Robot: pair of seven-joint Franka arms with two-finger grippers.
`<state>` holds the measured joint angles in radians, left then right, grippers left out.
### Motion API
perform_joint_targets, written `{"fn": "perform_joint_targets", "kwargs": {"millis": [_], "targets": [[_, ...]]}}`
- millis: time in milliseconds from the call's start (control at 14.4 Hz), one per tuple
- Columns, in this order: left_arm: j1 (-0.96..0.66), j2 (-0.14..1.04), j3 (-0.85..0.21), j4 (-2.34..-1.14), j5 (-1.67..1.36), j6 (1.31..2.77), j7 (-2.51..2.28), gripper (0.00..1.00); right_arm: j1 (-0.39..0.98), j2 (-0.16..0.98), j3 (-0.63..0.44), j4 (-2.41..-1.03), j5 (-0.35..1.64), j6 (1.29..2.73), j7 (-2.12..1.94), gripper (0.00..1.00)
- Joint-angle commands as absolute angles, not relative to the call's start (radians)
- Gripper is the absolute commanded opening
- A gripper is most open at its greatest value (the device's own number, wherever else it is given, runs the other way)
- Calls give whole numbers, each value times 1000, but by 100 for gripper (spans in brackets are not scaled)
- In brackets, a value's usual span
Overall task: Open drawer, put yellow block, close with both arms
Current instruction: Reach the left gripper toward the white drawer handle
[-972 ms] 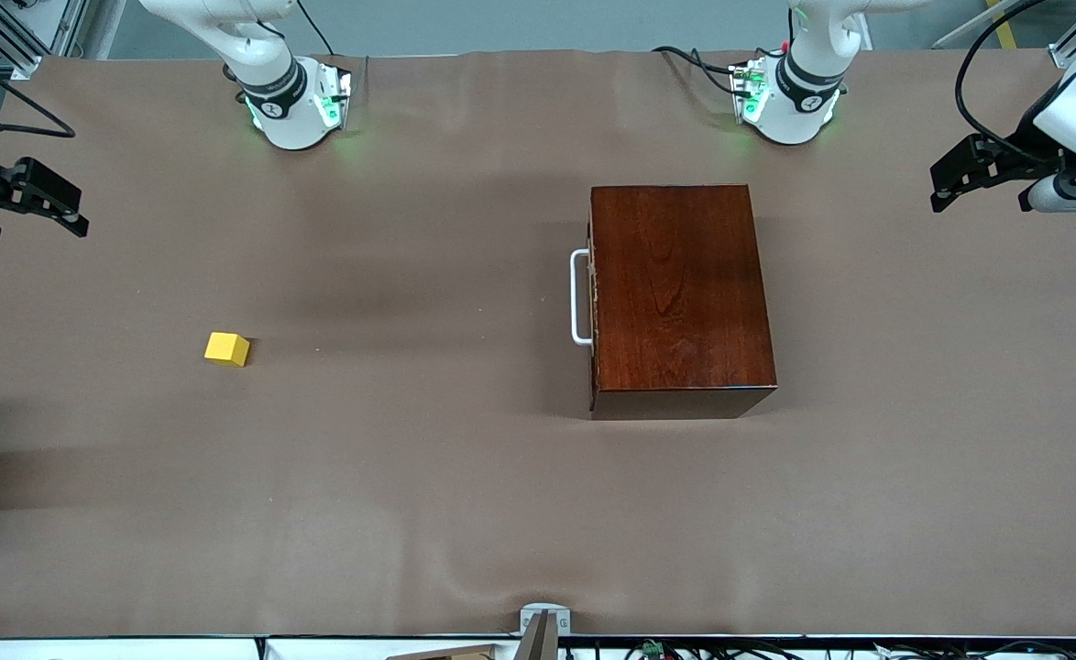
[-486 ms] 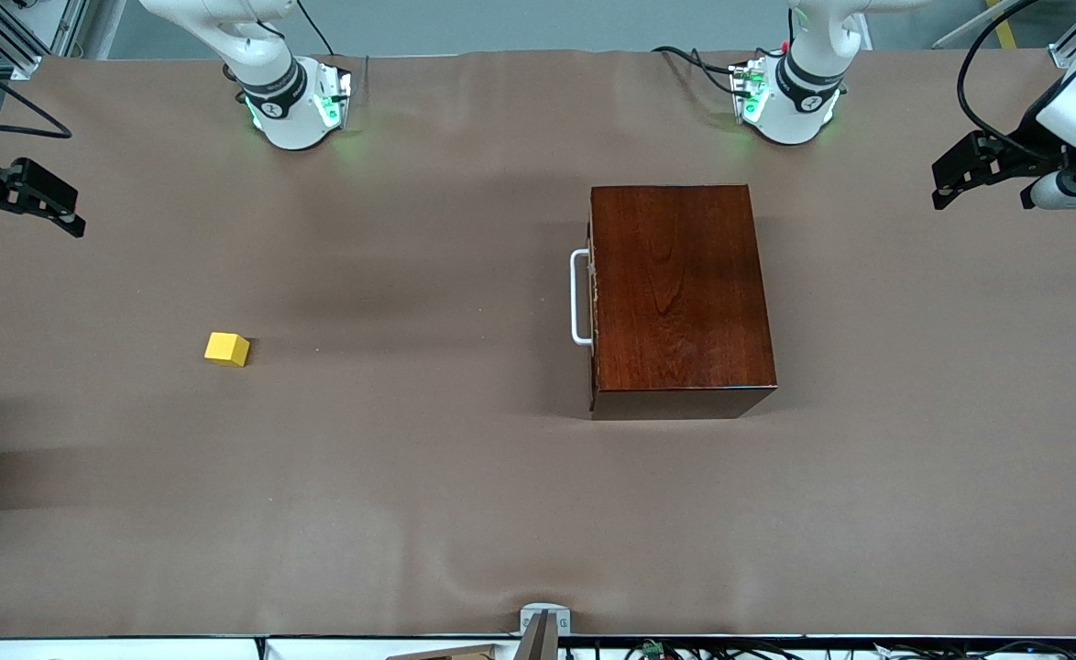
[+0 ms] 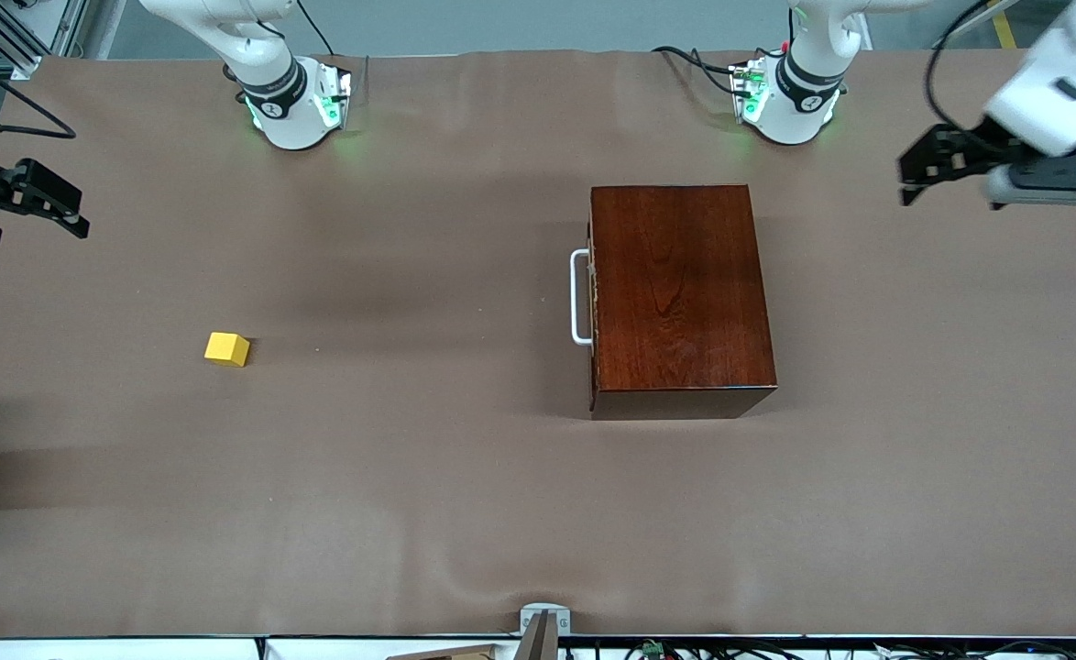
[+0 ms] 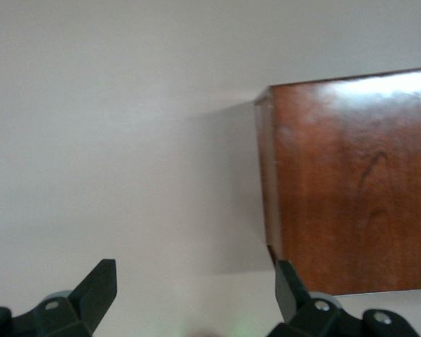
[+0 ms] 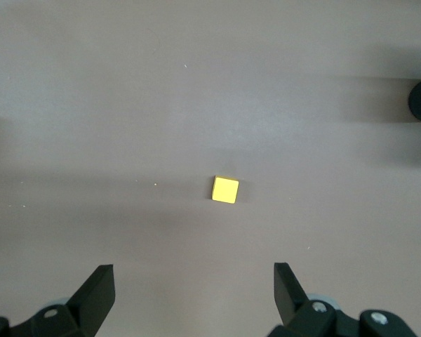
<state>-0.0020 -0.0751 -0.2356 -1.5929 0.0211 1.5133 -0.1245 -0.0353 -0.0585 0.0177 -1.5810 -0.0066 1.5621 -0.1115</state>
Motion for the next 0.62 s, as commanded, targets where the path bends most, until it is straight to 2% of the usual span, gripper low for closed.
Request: {"fn": "perform_joint_targets", "kwargs": {"millis": [0, 208, 556], "targets": [[-3, -12, -357, -1548, 20, 1489, -309, 100, -44, -60, 23, -1577, 6, 1563, -103, 100], [-58, 107, -458, -1462, 29, 1493, -515, 100, -45, -58, 23, -1574, 6, 1563, -103, 100], [-274, 294, -456, -1359, 116, 1560, -575, 100, -46, -58, 21, -1572, 6, 1562, -103, 100]]}}
